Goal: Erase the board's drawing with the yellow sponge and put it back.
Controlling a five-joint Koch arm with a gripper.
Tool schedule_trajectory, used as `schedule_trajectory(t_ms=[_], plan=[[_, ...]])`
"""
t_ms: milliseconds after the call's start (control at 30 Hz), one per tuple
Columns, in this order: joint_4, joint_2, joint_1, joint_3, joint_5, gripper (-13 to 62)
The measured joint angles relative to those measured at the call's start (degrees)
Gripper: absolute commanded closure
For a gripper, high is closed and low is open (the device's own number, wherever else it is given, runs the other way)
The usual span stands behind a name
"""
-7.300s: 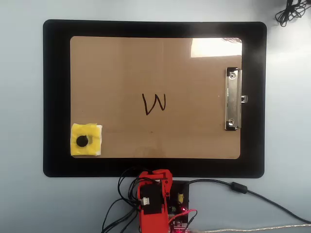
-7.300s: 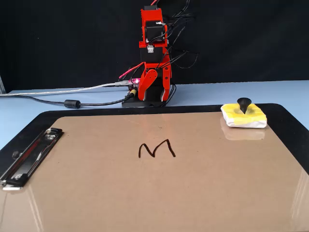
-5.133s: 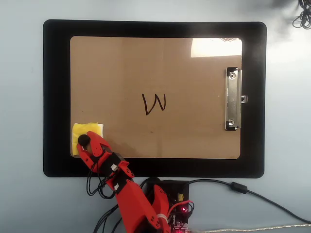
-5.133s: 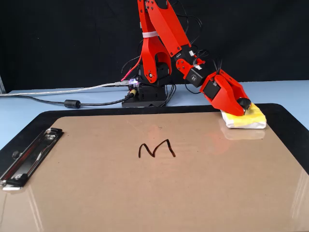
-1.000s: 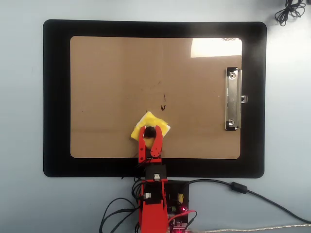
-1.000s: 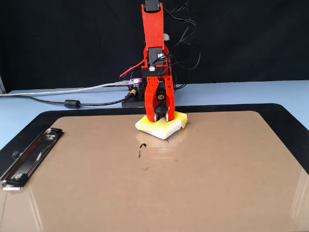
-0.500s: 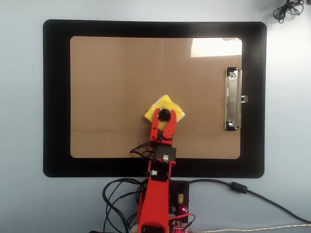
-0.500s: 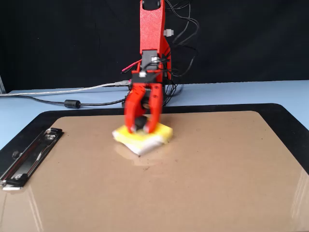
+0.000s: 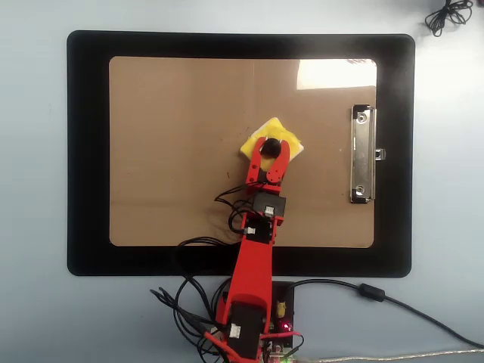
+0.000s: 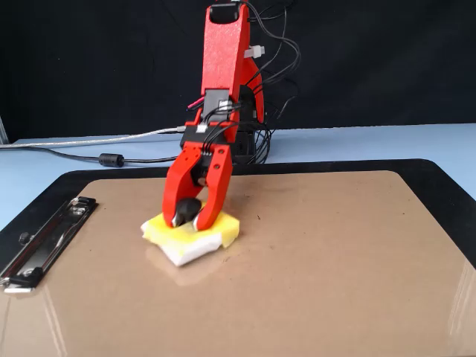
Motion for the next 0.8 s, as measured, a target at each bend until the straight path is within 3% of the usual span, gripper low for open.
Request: schedule_trajectory(t_ms=[100, 267, 333, 433, 533, 667, 800], plan=[[-1.93, 3.69, -0.62, 6.15, 0.00, 57.6], [-2.29, 25.49, -3.52, 29.36, 0.00, 57.6], [-1.32, 29.53, -5.36, 29.79, 0.18, 57.6], [-1.41, 25.49, -7.82, 26.89, 0.09, 57.6], [-1.58, 10.63, -8.53, 10.46, 0.09, 57.6], [-5.27, -1.93, -8.96, 0.53, -0.09, 57.6], [-8.88, 3.43, -11.07, 10.72, -0.09, 57.6]])
